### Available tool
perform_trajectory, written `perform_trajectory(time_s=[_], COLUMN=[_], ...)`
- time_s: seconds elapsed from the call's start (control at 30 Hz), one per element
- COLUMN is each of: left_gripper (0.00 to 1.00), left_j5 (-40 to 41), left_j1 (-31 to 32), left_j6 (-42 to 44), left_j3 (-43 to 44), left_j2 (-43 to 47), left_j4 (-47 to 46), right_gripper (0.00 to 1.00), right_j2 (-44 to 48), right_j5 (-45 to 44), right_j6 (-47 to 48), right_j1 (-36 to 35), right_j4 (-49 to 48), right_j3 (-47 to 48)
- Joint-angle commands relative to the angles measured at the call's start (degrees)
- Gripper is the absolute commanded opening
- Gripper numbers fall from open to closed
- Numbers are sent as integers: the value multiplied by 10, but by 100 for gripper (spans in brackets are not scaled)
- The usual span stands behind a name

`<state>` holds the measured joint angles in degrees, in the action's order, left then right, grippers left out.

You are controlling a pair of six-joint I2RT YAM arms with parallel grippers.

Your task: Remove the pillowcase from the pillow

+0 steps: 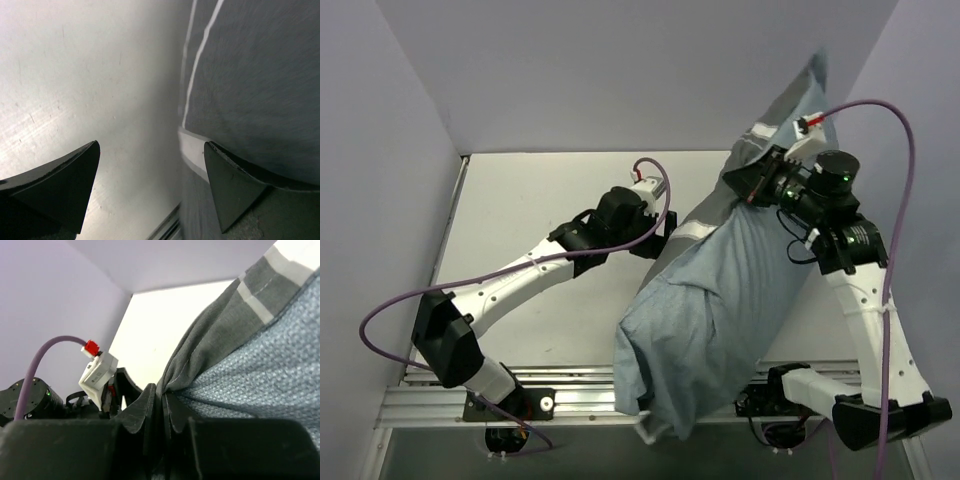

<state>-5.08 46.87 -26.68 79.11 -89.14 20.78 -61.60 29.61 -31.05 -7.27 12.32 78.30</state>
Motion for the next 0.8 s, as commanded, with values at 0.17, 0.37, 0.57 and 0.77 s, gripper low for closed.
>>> perform_trajectory(time_s=[0.17,0.37,0.57,0.77], left_gripper=[94,94,94,94], left_j5=[43,51,-17,-116], left_j1=[-91,-273,-315,-314], left_j6=[-82,-44,-22,-38], left_j3=[-160,-251,-265,-279], left_j2=[163,320,409,415], left_j4=[-19,86,135,114], right_gripper=[7,40,66,82], right_j2=[-175,-252,-232,-129], right_j5=[-66,-129,-196,-329], right_j6=[40,34,85,108], right_j1=[-177,-213,-236,-229], right_j4=[-98,-147,-76,-17], right_j3=[53,19,53,-36])
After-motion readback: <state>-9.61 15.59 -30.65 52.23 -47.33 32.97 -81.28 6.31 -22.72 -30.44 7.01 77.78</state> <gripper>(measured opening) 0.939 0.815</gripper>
